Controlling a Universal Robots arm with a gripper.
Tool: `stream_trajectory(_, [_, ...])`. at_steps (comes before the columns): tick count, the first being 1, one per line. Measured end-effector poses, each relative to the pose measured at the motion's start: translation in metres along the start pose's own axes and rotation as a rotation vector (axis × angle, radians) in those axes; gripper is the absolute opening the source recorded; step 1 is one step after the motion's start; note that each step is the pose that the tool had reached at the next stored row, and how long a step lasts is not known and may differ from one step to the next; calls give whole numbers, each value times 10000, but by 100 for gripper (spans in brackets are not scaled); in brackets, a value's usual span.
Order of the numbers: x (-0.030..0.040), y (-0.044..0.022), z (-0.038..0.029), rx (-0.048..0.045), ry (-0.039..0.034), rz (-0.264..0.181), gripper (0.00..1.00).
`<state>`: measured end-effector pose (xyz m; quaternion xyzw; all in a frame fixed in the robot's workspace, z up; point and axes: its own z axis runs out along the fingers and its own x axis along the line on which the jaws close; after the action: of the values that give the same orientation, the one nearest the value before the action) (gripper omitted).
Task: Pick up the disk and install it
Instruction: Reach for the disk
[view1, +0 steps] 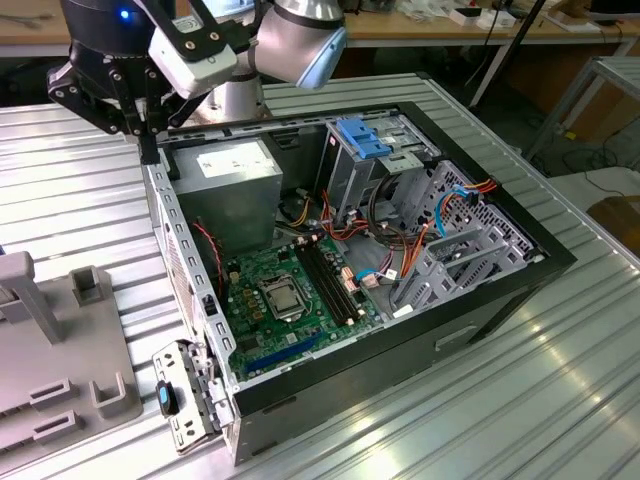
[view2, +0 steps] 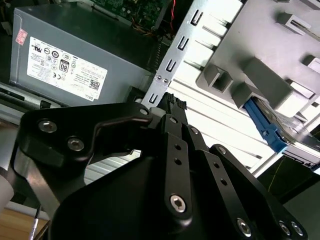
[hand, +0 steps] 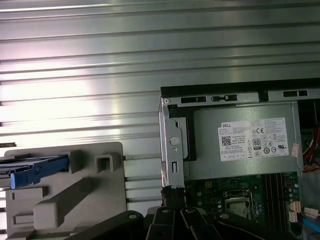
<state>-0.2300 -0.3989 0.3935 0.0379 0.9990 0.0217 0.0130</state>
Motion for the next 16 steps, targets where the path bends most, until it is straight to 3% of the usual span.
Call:
stream_trajectory(2, [43, -3, -1, 0, 0, 0, 11])
stream_trajectory(4, [129, -10, -3, 0, 0, 1, 11])
stream_trajectory(16, [348, -26, -9, -1, -1, 0, 11])
